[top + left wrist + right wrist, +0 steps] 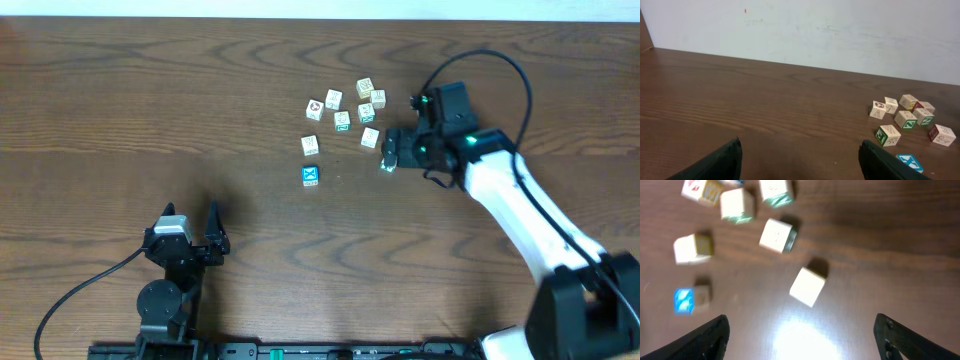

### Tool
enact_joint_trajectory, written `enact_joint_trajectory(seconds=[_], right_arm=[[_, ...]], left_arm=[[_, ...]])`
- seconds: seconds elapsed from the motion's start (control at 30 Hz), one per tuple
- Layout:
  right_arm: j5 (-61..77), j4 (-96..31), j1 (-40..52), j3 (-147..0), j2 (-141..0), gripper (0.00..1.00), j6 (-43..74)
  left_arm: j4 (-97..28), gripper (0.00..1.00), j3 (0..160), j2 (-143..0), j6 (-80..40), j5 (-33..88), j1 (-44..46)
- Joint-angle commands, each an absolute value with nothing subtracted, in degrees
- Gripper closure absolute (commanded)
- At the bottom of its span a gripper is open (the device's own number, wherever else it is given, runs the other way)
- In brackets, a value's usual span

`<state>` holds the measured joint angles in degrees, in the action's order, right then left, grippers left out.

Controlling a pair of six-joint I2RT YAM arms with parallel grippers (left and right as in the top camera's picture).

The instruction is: Lift 4 blocks

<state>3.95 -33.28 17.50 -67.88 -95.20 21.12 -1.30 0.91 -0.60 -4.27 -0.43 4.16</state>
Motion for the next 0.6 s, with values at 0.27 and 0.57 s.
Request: enact_joint_trajectory(seconds=[0.27,0.57], right_arm=[[-4.8,-27.5,21.9,-70.9,-107.4,0.17,39.7],[-6.7,-26.7,22.6,-70.9,-111.4,0.38,42.8]], left_arm=[[-4.0,0.25,0.2,-0.2,-4.3,-2.8,3.8],[-4.0,0.25,0.2,-0.2,-4.3,-2.8,3.8]])
